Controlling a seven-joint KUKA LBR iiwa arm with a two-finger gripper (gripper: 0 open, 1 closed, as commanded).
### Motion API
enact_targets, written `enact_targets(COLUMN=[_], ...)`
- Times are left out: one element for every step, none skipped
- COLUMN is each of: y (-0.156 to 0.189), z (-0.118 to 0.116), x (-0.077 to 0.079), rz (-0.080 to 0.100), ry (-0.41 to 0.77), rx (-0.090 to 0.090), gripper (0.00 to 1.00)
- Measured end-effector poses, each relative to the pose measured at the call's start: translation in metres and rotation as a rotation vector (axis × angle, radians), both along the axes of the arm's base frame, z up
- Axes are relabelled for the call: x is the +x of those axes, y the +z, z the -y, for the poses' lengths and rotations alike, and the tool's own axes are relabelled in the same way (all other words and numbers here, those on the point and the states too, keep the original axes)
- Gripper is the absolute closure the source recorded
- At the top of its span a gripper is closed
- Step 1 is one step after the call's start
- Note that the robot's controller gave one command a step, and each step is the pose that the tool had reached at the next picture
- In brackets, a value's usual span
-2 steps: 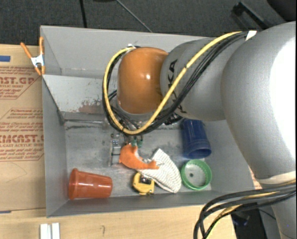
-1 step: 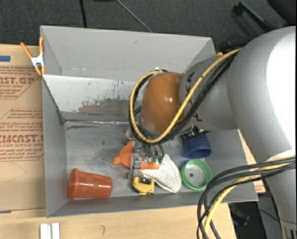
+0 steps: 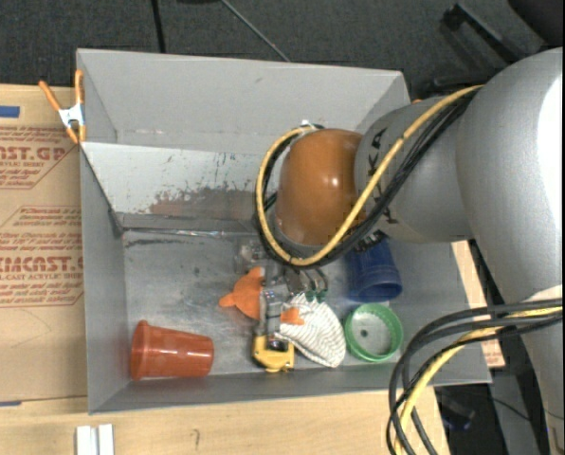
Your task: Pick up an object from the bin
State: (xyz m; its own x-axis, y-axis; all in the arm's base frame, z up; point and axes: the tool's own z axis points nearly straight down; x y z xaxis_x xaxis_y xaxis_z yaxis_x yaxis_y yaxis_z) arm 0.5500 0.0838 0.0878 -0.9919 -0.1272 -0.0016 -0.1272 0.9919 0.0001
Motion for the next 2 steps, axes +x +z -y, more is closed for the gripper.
enact_targets(y=[0.003,-0.018], z=[-0.005,0.007], x=[-0.001,0.004], rz=[0.002,-0.002], ry=[-0.033,0.003], rx=[0.002,0.003], gripper=[0.00,0.00])
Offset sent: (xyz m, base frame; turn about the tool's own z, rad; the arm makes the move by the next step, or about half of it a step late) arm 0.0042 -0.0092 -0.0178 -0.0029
